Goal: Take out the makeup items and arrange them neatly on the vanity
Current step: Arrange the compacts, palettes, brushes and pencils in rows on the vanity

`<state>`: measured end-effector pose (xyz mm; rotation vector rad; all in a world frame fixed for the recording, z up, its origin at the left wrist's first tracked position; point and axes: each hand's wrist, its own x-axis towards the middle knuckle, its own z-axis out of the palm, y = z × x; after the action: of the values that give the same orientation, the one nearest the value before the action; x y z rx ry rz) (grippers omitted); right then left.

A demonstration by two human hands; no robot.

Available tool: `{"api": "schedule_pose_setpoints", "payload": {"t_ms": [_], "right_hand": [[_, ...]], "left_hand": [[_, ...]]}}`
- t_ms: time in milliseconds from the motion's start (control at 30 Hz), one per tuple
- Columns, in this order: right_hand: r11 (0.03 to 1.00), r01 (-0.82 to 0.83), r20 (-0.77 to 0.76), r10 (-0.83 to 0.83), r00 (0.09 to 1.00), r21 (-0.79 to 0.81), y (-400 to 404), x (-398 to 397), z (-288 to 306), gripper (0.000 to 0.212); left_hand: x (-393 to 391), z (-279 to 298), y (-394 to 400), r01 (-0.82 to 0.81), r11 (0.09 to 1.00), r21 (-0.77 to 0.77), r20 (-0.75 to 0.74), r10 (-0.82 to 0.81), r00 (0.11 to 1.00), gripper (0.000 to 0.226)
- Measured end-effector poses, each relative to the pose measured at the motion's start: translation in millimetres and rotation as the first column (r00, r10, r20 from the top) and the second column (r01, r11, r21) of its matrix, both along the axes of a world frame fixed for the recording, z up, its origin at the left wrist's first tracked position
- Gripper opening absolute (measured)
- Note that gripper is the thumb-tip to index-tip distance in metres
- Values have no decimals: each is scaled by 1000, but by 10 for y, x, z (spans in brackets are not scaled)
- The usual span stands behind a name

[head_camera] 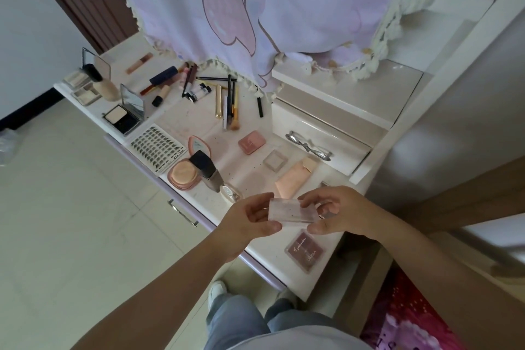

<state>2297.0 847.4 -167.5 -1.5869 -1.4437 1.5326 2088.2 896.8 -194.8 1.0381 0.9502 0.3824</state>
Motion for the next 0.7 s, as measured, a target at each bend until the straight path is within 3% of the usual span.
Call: {"api": "schedule_pose_setpoints", "payload": {"t_ms": [133,200,267,300,400,567,700], "right_hand": [[1000,7,-21,-8,1000,-22,12,6,-84,32],[994,50,-165,-65,984,-95,2,41,-143,25],[990,34,-260,-69,963,-137,-1,76,-197,38],[989,23,-248,-60,967,-149,-4,70,-234,40],[976,89,-144,-120,982,-201,19,-26,-385,15],[975,177,139,-158,978,-136,178,-285,-657,29],[974,170,242,-131,961,-149,183,-413,-819,28]], "left_hand": [[-45,-77,-12,42,999,1,9,-42,999,64],[-83,-105,-21,111,993,26,11,-111,994,76],[-122,-150,-37,155,988,10,14,-156,988,76],[-146,-178,-33,147,989,-29,14,-146,989,76],[-226,-292,-39,24,994,-110,-65,-31,997,66],[-444,-556,-78,-187,982,8,-308,180,934,39],[-560,-694,-102,-278,957,81,-432,285,856,31]]}}
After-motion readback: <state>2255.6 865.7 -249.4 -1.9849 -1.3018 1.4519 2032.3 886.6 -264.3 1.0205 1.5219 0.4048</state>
